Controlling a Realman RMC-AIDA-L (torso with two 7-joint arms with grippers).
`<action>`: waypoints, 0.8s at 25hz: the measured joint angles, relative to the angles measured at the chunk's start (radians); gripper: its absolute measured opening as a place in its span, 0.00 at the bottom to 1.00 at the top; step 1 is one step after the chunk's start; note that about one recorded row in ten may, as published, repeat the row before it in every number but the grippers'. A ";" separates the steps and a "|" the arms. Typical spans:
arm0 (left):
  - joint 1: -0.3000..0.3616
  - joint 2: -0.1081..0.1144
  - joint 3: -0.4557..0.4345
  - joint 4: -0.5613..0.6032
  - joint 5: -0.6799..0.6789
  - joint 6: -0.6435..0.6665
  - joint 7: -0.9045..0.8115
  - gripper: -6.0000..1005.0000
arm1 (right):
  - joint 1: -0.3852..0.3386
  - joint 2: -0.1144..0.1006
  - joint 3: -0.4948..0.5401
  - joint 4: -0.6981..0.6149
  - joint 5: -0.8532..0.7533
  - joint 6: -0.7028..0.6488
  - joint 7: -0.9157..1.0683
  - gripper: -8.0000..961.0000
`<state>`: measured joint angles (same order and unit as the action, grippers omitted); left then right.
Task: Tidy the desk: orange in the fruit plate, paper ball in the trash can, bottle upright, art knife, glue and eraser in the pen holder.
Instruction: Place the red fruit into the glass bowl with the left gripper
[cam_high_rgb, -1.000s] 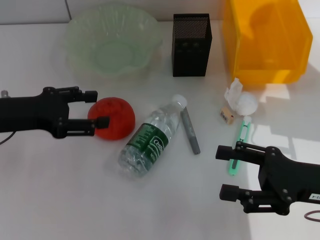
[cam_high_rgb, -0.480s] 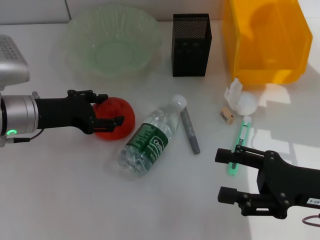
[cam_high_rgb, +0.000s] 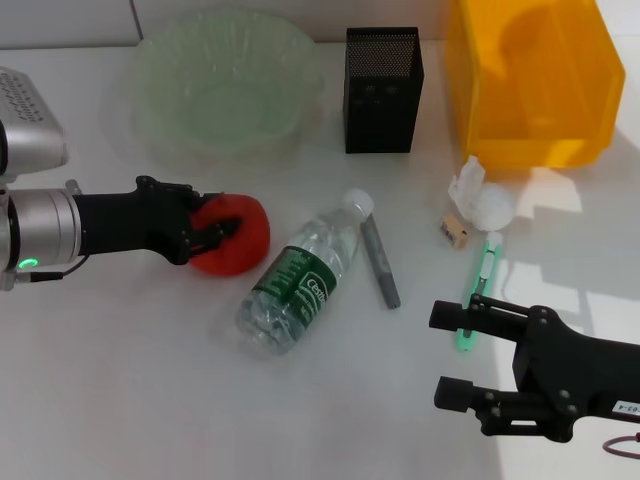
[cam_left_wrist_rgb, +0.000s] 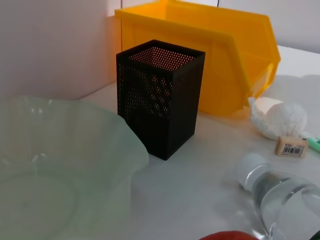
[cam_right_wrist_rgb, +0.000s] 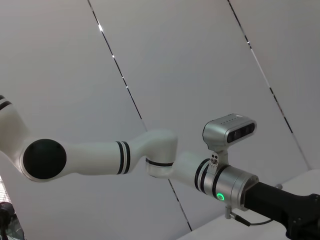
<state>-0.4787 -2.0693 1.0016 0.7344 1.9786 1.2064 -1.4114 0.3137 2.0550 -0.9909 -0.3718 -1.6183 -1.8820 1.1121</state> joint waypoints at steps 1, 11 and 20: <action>0.003 0.000 -0.001 0.000 -0.017 0.010 0.014 0.51 | 0.000 0.002 0.000 0.000 0.000 0.000 0.000 0.86; 0.036 0.002 -0.104 -0.013 -0.338 0.170 0.115 0.20 | -0.009 0.007 0.000 0.001 0.004 -0.005 0.000 0.86; -0.139 -0.003 -0.117 -0.313 -0.821 -0.103 0.415 0.12 | -0.004 0.025 -0.003 0.002 0.006 -0.003 0.000 0.86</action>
<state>-0.6181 -2.0720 0.8851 0.4214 1.1571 1.1033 -0.9961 0.3099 2.0796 -0.9943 -0.3695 -1.6122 -1.8852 1.1117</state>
